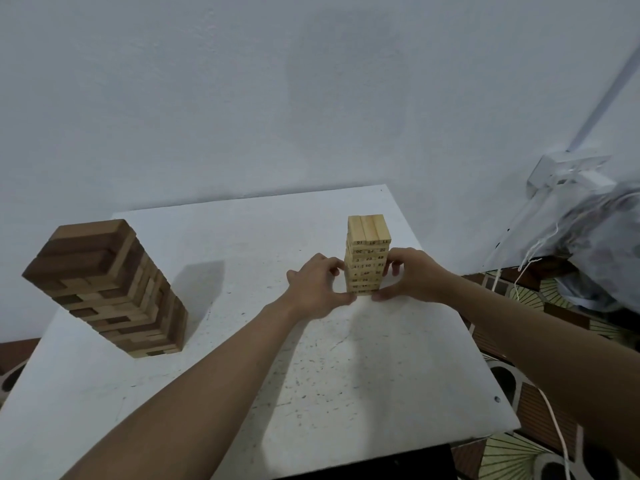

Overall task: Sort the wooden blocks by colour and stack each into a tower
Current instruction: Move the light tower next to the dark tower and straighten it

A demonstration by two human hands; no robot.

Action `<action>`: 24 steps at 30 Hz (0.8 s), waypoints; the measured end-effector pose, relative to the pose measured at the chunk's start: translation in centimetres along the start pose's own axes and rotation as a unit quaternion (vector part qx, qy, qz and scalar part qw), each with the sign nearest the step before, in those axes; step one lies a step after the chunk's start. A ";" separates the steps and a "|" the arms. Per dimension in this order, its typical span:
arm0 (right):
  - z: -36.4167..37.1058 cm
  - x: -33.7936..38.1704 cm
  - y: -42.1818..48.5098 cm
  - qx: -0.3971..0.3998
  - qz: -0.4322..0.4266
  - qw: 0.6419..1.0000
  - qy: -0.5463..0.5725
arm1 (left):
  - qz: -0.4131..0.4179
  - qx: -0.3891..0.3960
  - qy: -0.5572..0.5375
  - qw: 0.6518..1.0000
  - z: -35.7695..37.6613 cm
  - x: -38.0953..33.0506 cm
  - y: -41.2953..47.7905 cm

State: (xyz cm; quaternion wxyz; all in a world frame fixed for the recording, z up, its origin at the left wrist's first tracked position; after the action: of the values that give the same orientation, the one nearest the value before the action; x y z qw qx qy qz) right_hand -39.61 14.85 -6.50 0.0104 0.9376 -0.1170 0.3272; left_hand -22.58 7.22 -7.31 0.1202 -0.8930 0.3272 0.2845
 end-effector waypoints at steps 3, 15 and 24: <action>0.1 -0.1 0.2 -0.005 0.001 1.000 0.005 | 0.007 0.004 0.007 1.000 0.1 0.1 0.2; 0.1 0.2 -0.2 -0.007 0.006 1.000 -0.015 | 0.020 0.027 0.021 0.999 0.4 0.0 0.3; 0.2 0.8 -0.3 -0.008 -0.002 1.000 -0.019 | 0.030 0.023 0.033 0.999 0.1 0.3 0.1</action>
State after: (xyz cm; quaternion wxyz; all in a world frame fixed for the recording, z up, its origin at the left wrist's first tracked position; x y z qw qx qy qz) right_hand -38.78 14.98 -6.14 0.0166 0.9437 -0.1180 0.3086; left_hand -22.50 7.04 -7.57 0.1214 -0.8887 0.3645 0.2502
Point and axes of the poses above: each hand's wrist, its own y-axis towards the middle knuckle, its own z-axis out of the palm, x = y × z, the point moved 8 cm from there along y, towards the middle knuckle, and after that the axes turned 4 degrees about -x, right-handed, at the moved point
